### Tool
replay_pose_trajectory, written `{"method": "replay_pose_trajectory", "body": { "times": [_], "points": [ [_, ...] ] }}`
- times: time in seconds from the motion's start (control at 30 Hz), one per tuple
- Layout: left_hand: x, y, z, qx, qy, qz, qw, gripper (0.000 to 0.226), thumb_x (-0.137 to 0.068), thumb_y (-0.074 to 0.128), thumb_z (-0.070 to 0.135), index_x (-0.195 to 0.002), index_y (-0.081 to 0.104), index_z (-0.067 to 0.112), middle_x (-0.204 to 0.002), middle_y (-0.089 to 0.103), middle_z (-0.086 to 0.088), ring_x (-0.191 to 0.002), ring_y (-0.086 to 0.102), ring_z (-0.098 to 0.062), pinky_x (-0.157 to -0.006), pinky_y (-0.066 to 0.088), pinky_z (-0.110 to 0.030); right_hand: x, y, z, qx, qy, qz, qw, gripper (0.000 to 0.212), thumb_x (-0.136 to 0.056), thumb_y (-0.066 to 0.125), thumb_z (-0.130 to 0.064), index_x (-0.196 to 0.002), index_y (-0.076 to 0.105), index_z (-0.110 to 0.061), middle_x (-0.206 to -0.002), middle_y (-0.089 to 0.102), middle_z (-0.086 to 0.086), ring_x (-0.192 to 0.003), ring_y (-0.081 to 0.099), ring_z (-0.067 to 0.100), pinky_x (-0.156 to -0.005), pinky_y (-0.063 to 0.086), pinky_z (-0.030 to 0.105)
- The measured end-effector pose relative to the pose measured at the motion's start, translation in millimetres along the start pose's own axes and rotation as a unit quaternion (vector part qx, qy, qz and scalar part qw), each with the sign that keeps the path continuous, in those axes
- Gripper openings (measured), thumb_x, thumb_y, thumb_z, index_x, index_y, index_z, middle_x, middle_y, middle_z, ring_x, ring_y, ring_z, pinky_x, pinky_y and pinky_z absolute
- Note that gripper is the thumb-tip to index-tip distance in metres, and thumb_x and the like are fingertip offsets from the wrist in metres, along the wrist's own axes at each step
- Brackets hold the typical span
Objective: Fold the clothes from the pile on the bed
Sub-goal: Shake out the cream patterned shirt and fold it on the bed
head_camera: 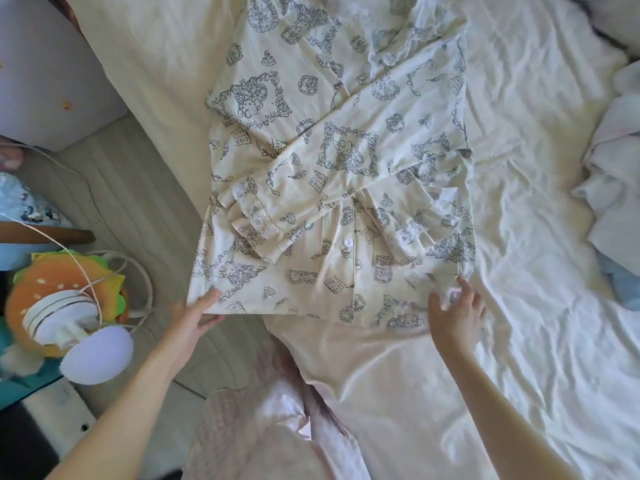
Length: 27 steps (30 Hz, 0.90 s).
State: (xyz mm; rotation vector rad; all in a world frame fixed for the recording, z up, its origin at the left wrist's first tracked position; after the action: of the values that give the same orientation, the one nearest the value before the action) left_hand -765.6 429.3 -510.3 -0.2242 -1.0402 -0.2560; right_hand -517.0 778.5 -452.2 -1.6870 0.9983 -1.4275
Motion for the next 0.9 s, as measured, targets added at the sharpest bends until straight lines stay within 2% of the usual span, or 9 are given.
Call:
{"method": "replay_pose_trajectory", "body": {
  "times": [0.07,0.13,0.2,0.37,0.5,0.57,0.7,0.8,0.9],
  "points": [
    [13.0,-1.1,0.0,0.089,0.015,-0.014,0.996,0.021,-0.092,0.054,0.011,-0.111,0.062,0.014,-0.109,0.069,-0.003,-0.093,0.067,-0.014,-0.089,0.051,-0.036,-10.3,0.1,25.9,-0.095,0.078,-0.050,0.991,0.060,-0.090,0.058,-0.033,-0.140,0.038,-0.005,-0.141,0.042,0.017,-0.128,0.040,0.035,-0.104,0.035,0.047],
    [21.2,0.6,1.7,0.123,0.040,-0.029,0.991,0.026,-0.094,0.050,0.012,-0.118,0.060,0.017,-0.109,0.070,0.002,-0.096,0.067,-0.013,-0.088,0.053,-0.037,-18.8,0.4,35.8,-0.217,0.109,-0.087,0.966,0.028,-0.089,0.060,-0.027,-0.109,0.058,-0.007,-0.103,0.059,0.016,-0.098,0.054,0.031,-0.078,0.046,0.040],
    [27.9,7.3,2.5,0.136,0.063,-0.043,0.988,0.030,-0.096,0.047,0.014,-0.125,0.055,0.017,-0.113,0.069,0.002,-0.100,0.067,-0.014,-0.085,0.055,-0.035,-25.1,0.4,41.4,-0.289,0.127,-0.116,0.942,0.020,-0.088,0.059,-0.023,-0.075,0.050,-0.012,-0.067,0.042,0.006,-0.064,0.041,0.021,-0.052,0.029,0.030],
    [42.7,21.8,-1.6,0.138,0.098,0.015,0.985,0.025,-0.098,0.047,0.013,-0.122,0.052,0.016,-0.110,0.067,0.001,-0.094,0.068,-0.015,-0.081,0.057,-0.036,-20.1,16.5,62.6,-0.427,0.251,-0.197,0.846,0.026,-0.088,0.064,-0.017,-0.069,0.046,-0.015,-0.055,0.039,0.000,-0.043,0.034,0.010,-0.033,0.022,0.016],
    [52.6,23.1,-4.6,0.153,0.105,0.041,0.982,0.024,-0.097,0.048,0.011,-0.121,0.050,0.013,-0.109,0.065,-0.001,-0.086,0.070,-0.012,-0.075,0.058,-0.033,-5.5,21.2,74.2,-0.574,0.305,-0.162,0.742,0.009,-0.091,0.056,-0.012,-0.083,0.052,-0.015,-0.076,0.054,0.001,-0.065,0.056,0.012,-0.072,0.051,0.024],
    [59.4,22.5,-5.6,0.153,0.104,0.043,0.982,0.014,-0.097,0.049,0.011,-0.110,0.054,0.012,-0.105,0.066,-0.002,-0.081,0.071,-0.010,-0.069,0.059,-0.026,2.9,24.9,72.2,-0.637,0.309,-0.167,0.687,0.006,-0.096,0.049,-0.014,-0.092,0.052,-0.015,-0.088,0.055,0.004,-0.080,0.058,0.018,-0.095,0.047,0.035],
    [77.1,22.6,-8.1,0.165,0.111,0.028,0.980,0.011,-0.096,0.049,0.012,-0.104,0.057,0.014,-0.096,0.073,0.002,-0.085,0.071,-0.012,-0.068,0.058,-0.025,15.7,24.2,51.3,-0.670,0.312,-0.193,0.646,0.035,-0.098,0.047,-0.018,-0.132,0.044,-0.011,-0.110,0.058,0.007,-0.112,0.056,0.026,-0.100,0.040,0.039],
    [83.5,25.9,-6.4,0.179,0.112,0.023,0.977,0.010,-0.096,0.050,0.010,-0.103,0.056,0.013,-0.089,0.074,0.003,-0.083,0.071,-0.013,-0.066,0.058,-0.025,16.9,28.1,39.0,-0.635,0.327,-0.199,0.671,0.045,-0.097,0.051,-0.018,-0.139,0.038,-0.008,-0.130,0.051,0.011,-0.124,0.050,0.029,-0.093,0.044,0.038],
    [82.7,29.3,-4.6,0.179,0.111,0.028,0.977,0.011,-0.096,0.048,0.007,-0.102,0.057,0.012,-0.085,0.075,0.004,-0.079,0.071,-0.012,-0.064,0.058,-0.024,15.6,31.8,42.8,-0.599,0.320,-0.147,0.719,0.030,-0.095,0.046,-0.010,-0.125,0.047,-0.008,-0.097,0.060,0.009,-0.092,0.062,0.030,-0.079,0.049,0.040]
  ]
}}
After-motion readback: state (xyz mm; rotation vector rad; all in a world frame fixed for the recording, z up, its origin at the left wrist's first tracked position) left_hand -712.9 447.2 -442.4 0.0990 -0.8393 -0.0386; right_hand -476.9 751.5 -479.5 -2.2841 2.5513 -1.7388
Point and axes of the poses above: each hand's wrist, its own x-axis away from the middle knuckle, its own y-axis out of the palm, z = x × y, the point moved 6 cm from there along -x, towards the middle knuckle
